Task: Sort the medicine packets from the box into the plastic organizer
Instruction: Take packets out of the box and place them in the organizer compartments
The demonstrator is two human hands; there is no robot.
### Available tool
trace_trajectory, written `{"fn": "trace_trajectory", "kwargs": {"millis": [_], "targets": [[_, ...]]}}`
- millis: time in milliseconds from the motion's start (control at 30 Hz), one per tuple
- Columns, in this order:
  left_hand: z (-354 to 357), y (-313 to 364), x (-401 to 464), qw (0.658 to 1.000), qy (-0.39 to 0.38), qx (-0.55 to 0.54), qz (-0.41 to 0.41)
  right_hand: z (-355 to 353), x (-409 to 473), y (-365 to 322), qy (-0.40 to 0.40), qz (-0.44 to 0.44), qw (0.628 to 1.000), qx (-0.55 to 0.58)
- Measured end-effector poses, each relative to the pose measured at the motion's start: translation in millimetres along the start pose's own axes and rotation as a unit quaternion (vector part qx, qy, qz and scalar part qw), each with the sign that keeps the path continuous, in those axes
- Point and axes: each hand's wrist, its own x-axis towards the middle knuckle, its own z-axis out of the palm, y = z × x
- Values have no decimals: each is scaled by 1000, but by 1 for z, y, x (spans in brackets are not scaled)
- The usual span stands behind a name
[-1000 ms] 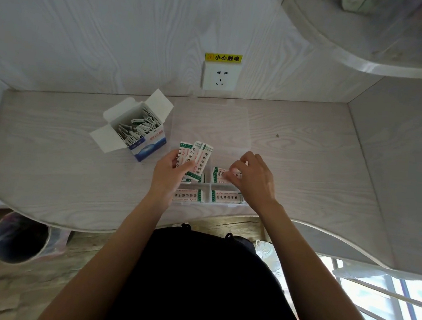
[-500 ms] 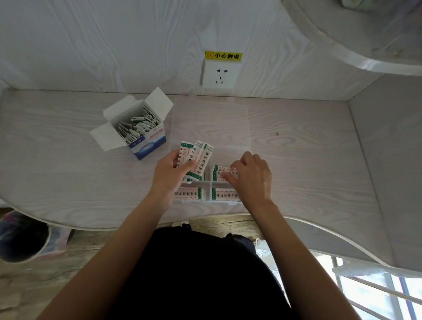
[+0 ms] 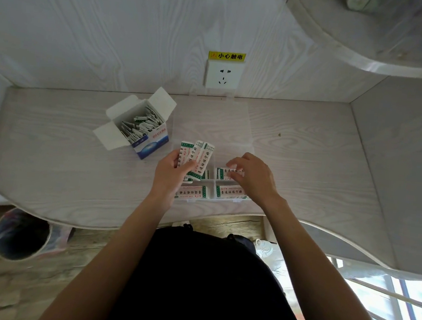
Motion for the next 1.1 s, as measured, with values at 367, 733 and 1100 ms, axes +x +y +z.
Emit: {"fn": "trace_trajectory", "kwargs": {"millis": [367,733,1100], "targets": [[4,2,-4,994,-33,97,30,-4,-4,-12,56,61,980,182],[17,0,-9,986,-138,93,16,-3,-14,-17,-2,102,894,437],[13,3,-7,981,-96,138,92,-9,-13,5,118,130,878,446]]}}
